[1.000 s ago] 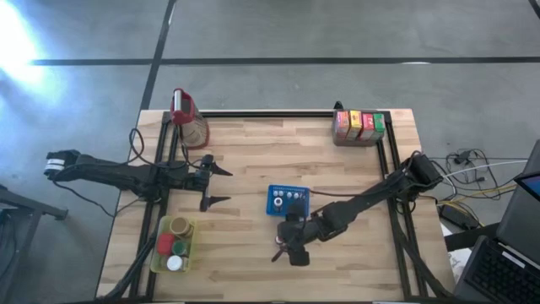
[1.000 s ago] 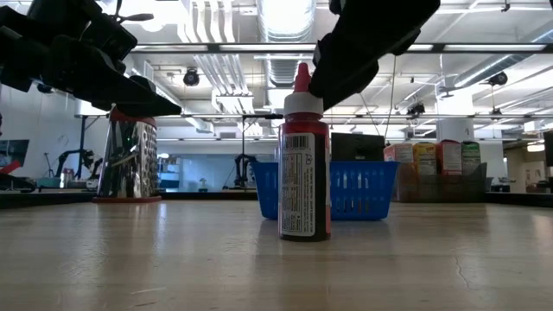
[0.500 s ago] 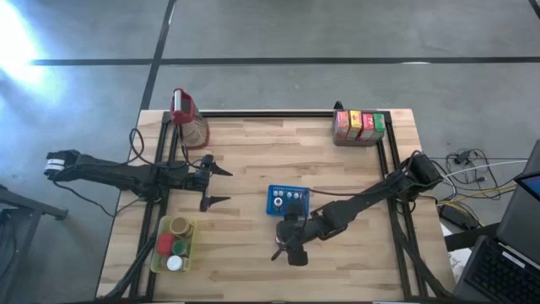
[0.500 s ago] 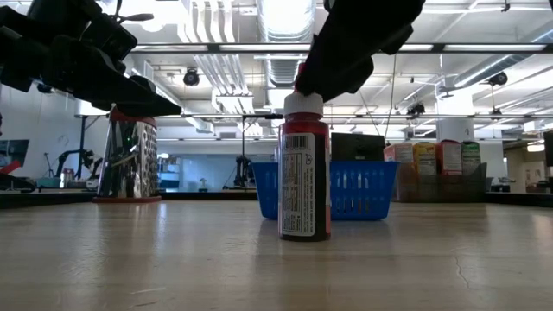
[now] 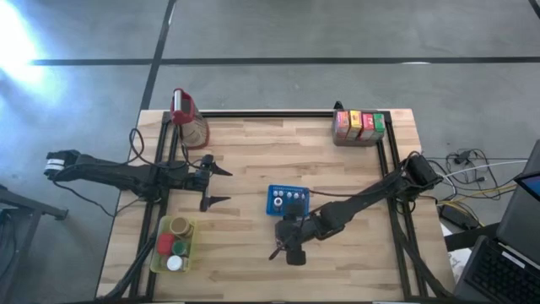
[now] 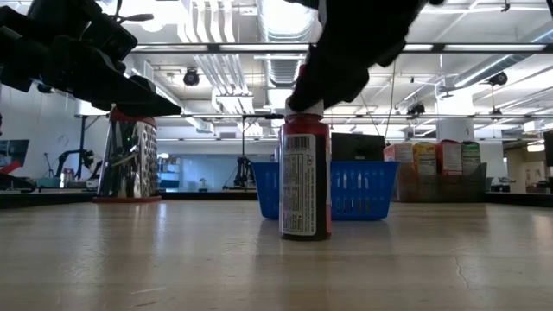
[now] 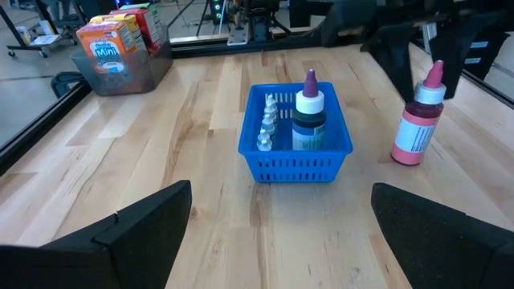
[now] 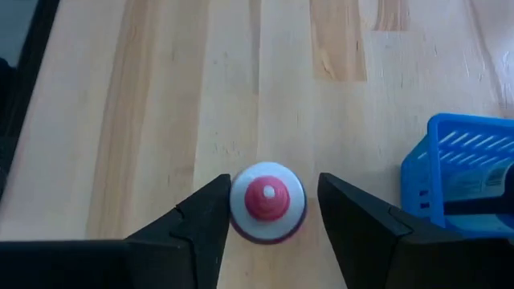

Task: Pick & Place Kitchen Items
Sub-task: Put the large pink food coloring bottle into the blue bin, then return to Home Position

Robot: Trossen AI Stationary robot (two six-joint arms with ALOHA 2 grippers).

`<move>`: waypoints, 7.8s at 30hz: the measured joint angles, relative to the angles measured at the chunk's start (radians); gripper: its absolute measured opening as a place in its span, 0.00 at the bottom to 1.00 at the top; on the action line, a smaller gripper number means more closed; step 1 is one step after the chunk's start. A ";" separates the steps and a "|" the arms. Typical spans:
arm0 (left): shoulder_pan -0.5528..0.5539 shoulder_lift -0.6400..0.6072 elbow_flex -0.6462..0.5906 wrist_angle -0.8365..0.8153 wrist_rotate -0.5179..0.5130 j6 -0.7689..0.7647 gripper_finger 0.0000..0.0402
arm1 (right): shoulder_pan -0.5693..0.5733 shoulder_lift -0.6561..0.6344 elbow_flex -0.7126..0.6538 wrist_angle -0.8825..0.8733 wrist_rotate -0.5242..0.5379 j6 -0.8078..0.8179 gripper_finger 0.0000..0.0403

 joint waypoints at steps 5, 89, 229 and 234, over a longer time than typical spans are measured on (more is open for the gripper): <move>0.000 0.000 0.000 -0.001 0.000 0.000 0.97 | -0.001 0.002 0.001 0.007 0.000 -0.022 0.39; 0.000 0.008 0.000 -0.023 0.000 0.000 0.97 | -0.145 -0.322 -0.067 -0.338 0.096 -0.142 0.30; 0.000 0.011 0.000 -0.030 0.000 0.000 0.97 | -0.277 -1.758 -1.172 0.107 0.160 -0.230 0.55; 0.000 0.011 0.000 -0.030 0.000 0.000 0.97 | -0.283 -1.770 -1.186 0.122 0.154 -0.266 0.55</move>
